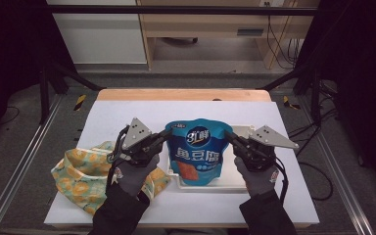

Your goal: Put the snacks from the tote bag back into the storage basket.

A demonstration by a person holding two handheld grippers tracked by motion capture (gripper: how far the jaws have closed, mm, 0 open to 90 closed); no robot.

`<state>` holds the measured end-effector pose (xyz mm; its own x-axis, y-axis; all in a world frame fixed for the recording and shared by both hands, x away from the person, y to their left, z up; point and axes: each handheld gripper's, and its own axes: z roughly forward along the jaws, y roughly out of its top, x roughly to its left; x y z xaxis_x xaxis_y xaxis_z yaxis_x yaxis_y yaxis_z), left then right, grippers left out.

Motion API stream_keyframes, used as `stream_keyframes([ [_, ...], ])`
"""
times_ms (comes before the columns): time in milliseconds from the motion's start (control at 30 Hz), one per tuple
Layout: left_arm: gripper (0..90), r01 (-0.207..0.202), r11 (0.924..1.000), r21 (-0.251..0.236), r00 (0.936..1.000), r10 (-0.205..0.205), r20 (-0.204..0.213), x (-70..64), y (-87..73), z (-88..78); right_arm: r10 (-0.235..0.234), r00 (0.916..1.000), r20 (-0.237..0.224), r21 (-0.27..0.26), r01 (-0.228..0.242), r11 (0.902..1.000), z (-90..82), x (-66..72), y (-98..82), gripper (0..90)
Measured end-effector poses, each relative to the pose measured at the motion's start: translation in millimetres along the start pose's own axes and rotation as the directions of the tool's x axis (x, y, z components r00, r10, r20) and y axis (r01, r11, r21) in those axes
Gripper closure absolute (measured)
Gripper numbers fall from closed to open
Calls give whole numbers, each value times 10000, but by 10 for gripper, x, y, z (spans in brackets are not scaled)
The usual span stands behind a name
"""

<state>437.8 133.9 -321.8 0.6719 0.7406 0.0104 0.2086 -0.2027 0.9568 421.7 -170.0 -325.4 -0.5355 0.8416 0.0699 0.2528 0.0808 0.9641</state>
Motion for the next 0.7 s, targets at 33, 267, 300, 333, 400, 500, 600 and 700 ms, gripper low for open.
stream_keyframes([
  [33, 900, 6, 10000, -15, 10000, -6, 15, 3, -5, -1, 10, 10000, -17, 24, -10, 10000, -2, 3, -5, 900],
  [267, 900, 58, 10000, -40, 10000, -58, 38, -7, -40, -9, -86, 10000, 2, 56, 86, 9999, -5, 15, -23, 900],
  [300, 900, -25, 10000, -20, 10000, 25, 34, -3, -39, -12, -74, 10000, -6, 53, 74, 10000, -8, 16, -24, 900],
  [333, 900, -16, 10000, -37, 10000, 16, 30, -6, -43, -13, -80, 10000, -1, 57, 80, 10000, -10, 17, -25, 900],
  [400, 899, -25, 10000, -78, 10000, 25, 24, -11, -56, -19, -111, 9999, 0, 32, 111, 9999, -14, 19, -32, 900],
  [500, 882, -70, 9998, -179, 10000, 70, -16, -17, -77, -23, -88, 10000, -36, 21, 88, 10000, -22, 20, -41, 885],
  [600, 856, -72, 9997, -212, 10000, 71, -33, -10, -82, -27, -146, 9999, -18, 29, 146, 9999, -23, 18, -42, 863],
  [700, 803, -112, 9999, -92, 9999, 112, 83, 5, -80, -33, -190, 9998, 37, 8, 190, 9998, -29, 14, -42, 794],
])
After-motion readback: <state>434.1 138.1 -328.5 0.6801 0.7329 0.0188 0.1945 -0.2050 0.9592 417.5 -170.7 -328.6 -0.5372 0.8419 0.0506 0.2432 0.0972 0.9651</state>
